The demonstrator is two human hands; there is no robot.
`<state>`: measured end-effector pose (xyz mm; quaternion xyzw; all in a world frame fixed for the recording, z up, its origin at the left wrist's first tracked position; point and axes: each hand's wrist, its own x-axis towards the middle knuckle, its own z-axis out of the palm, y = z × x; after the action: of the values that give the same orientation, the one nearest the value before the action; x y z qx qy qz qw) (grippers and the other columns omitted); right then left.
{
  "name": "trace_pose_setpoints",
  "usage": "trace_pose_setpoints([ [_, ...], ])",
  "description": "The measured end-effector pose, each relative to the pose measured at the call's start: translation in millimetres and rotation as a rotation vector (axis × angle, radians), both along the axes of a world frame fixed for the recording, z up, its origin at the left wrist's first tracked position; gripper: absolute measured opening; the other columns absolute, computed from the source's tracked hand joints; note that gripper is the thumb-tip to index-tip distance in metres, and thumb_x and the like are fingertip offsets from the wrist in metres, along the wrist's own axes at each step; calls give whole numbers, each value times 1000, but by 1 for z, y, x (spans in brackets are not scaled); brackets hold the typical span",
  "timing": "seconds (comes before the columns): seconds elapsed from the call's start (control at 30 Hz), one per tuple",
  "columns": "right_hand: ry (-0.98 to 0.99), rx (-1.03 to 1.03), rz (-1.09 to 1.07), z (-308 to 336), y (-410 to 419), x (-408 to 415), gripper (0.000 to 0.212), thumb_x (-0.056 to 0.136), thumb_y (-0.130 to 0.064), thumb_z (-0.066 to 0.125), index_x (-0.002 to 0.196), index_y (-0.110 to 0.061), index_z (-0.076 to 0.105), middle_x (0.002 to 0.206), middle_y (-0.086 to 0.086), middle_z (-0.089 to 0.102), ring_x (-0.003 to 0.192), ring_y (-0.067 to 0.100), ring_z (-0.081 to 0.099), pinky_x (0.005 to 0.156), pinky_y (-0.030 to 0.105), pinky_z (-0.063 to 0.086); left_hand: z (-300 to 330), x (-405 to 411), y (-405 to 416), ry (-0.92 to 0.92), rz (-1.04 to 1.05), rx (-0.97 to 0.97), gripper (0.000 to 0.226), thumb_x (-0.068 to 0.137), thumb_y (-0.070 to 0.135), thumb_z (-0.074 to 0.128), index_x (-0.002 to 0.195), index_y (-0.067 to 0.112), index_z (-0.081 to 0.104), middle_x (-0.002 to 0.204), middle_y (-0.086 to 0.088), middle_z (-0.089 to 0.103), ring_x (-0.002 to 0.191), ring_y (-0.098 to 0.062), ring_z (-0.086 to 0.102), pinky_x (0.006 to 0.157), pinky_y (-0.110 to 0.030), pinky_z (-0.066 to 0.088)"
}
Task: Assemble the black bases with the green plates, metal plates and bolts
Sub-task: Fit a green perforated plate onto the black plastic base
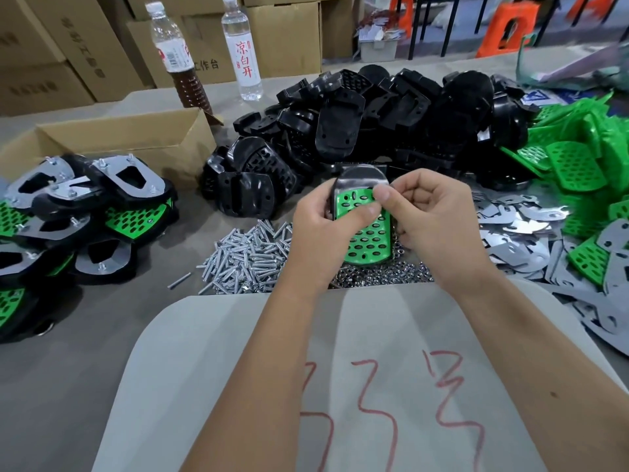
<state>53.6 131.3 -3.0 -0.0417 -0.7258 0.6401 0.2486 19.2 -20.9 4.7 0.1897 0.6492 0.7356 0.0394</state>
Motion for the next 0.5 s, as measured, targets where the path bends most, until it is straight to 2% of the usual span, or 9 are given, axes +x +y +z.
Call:
trace_pose_setpoints([
  [0.07,-1,1,-8,1,1,1,36,99,-45,67,82,-13,69,63,0,61,50,11,49,43,23,38,1,-2,1,-40,72,43,23,80,17,79,102,21,77,92,-2,78,85,-16,74,72,-32,61],
  [0.1,-6,67,-25,1,3,2,38,102,-45,61,82,-14,68,63,-1,62,51,10,50,46,22,38,1,-3,0,-76,130,72,20,80,18,79,99,22,77,90,0,78,83,-17,75,69,-34,61],
  [0.17,-14,348,-51,0,10,3,29,103,-35,62,79,-19,69,63,-8,63,50,3,49,52,18,36,0,-6,-2,-178,247,161,14,83,13,78,94,22,77,86,1,77,80,-17,74,63,-36,61],
  [0.23,-40,625,3,0,14,3,14,96,-27,73,82,-25,71,67,-18,61,57,1,52,59,22,37,1,-11,-8,-267,348,258,14,87,8,77,88,22,77,84,3,77,76,-13,74,62,-32,60],
  [0.27,-69,751,47,1,13,4,6,93,-30,76,88,-28,73,74,-19,61,64,-1,52,63,27,40,1,-13,-11,-291,378,292,15,89,7,76,87,22,76,84,4,77,77,-13,74,63,-31,60],
  [0.33,-170,950,112,-1,7,4,14,90,-44,77,99,-34,72,93,-15,60,76,1,50,71,32,44,1,-17,-14,-309,390,323,13,90,9,75,91,22,76,86,3,77,80,-14,73,68,-33,62],
  [0.4,-207,1022,113,-2,3,4,22,91,-50,74,104,-34,70,101,-12,55,86,11,52,74,34,45,0,-17,-15,-323,390,331,12,91,9,74,95,21,75,88,3,76,82,-15,73,72,-35,63],
  [0.5,-157,1036,95,-1,-5,5,30,94,-49,69,116,-28,67,109,-7,51,100,17,52,79,38,47,0,-17,-14,-345,399,341,10,92,11,73,94,21,74,87,3,76,81,-15,73,72,-35,63],
])
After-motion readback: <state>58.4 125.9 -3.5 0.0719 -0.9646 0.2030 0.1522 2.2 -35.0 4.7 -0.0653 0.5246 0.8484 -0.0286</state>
